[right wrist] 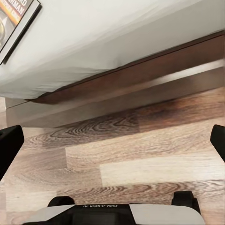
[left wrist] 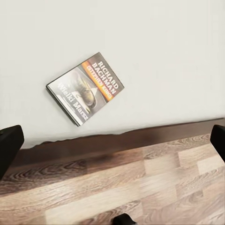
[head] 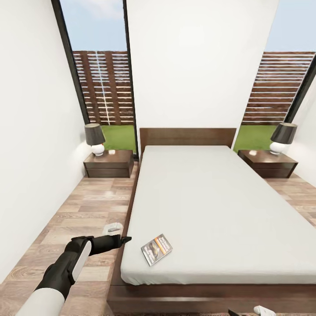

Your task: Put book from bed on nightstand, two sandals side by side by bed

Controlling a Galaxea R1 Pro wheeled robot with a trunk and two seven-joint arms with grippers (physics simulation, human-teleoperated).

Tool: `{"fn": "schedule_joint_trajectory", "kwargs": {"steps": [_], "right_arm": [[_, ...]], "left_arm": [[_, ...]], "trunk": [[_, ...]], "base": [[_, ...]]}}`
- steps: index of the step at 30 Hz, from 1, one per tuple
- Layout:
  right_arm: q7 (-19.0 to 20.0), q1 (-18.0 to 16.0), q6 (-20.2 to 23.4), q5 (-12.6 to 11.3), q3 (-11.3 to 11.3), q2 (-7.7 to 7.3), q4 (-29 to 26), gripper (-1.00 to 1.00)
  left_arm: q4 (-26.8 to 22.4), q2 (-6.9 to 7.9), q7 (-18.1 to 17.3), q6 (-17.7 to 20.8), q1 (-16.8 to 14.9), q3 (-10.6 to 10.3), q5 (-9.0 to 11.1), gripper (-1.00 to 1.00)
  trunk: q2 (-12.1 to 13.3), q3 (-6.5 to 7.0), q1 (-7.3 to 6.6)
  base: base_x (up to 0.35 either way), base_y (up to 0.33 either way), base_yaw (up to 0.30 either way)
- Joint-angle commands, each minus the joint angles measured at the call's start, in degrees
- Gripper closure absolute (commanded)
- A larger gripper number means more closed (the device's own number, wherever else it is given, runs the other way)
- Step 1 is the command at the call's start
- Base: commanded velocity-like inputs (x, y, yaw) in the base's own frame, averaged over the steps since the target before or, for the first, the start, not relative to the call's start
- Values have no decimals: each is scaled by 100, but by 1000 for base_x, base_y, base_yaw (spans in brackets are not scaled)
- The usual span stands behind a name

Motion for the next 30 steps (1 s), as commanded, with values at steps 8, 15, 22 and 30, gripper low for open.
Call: {"fn": "schedule_joint_trajectory", "kwargs": {"steps": [8, 15, 22, 30], "right_arm": [[23, -7, -13, 17, -26, -2, 7, -100], [34, -5, -11, 31, -21, 0, 7, -100], [552, -6, 11, 52, -11, -17, 15, -100], [2721, -5, 129, 34, -40, -288, 12, -100]], "left_arm": [[-3, -2, -9, 41, -5, 10, 25, -100], [-3, -2, -25, 41, -5, 10, 33, -100], [-3, -2, -63, 48, -5, 10, 39, -100], [-3, -2, -74, 50, -5, 10, 43, -100]], "trunk": [[-13, -85, 3], [-13, -148, 3], [-13, -212, 3], [-13, -284, 3]], "base": [[0, 0, 0], [0, 0, 0], [0, 0, 0], [0, 0, 0]]}}
